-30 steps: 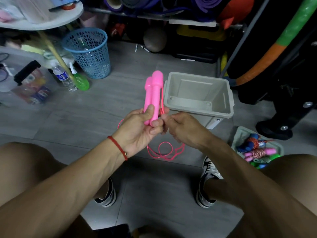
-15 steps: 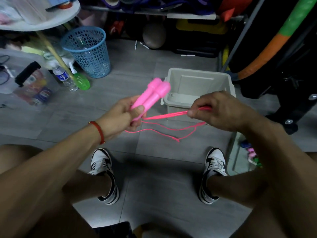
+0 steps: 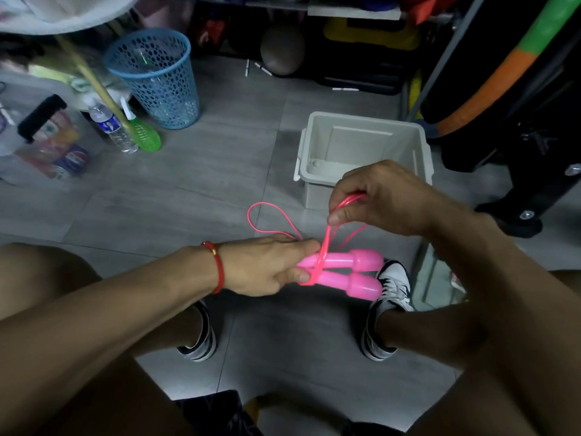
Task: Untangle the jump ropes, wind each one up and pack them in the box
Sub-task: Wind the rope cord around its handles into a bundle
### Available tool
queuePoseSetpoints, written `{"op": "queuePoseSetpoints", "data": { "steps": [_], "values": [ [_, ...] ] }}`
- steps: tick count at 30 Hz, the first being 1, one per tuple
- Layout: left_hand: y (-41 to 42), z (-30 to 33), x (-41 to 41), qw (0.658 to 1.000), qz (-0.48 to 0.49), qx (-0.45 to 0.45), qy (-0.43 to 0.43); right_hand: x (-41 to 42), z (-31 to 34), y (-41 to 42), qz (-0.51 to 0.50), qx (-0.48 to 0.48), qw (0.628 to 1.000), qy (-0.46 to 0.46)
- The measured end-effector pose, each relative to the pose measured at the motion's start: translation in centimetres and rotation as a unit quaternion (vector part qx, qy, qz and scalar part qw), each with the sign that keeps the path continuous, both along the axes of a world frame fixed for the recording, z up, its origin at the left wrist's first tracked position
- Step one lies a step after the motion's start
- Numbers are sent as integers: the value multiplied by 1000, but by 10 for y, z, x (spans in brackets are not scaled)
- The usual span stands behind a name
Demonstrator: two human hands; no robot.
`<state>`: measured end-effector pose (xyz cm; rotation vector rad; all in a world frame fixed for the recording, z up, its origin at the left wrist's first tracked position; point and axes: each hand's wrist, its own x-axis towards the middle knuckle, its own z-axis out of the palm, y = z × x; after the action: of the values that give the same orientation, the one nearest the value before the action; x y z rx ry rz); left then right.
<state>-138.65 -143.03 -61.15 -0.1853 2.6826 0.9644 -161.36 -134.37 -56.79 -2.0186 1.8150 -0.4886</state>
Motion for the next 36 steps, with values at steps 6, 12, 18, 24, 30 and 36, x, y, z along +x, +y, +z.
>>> {"op": "queuePoseSetpoints", "data": {
  "steps": [6, 12, 18, 24, 30, 36],
  "values": [
    [1, 29, 16, 987, 58, 133, 71, -7, -33, 4, -55, 86, 940, -326],
    [4, 33, 19, 891, 129, 428, 82, -8, -54, 13, -134, 99, 878, -449],
    [-20, 21, 14, 804, 301, 491, 146, 32, -60, 17, -149, 18, 917, -369],
    [-21, -12, 5, 817, 445, 344, 126, 71, -68, 26, -163, 63, 959, -224],
    [-20, -27, 12, 840, 459, 272, 96, 87, -52, 33, -151, 107, 975, -125],
    [-24, -30, 15, 838, 486, 208, 136, 94, -45, 45, -122, 134, 983, -33]
  ]
}}
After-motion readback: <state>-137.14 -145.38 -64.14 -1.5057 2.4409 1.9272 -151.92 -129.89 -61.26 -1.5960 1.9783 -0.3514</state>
